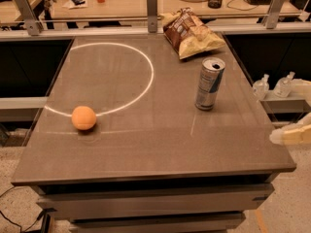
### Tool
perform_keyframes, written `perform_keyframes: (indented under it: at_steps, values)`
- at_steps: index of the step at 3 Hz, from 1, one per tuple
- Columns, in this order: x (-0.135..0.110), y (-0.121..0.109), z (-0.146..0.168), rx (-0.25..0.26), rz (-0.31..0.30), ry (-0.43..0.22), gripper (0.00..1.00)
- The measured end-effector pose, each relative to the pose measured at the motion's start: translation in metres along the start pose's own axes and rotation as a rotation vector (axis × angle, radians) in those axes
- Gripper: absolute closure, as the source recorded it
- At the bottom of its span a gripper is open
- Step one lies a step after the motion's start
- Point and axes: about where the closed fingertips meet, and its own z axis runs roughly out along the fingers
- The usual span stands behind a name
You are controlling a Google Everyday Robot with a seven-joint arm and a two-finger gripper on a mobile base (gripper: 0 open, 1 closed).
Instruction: Move redbull can near orange
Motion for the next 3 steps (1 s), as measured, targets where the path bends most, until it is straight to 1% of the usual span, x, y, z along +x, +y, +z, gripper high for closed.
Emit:
perform_keyframes:
  at_steps: [1,2,3]
  values:
    - [-0.027,0.011,0.011,-0.008,0.0,-0.137,0.0]
    - [-0.027,0.011,0.011,-0.008,0.0,-0.137,0.0]
    - [-0.028,0.011,0.032,-0.013,-0.017,-0.141,0.0]
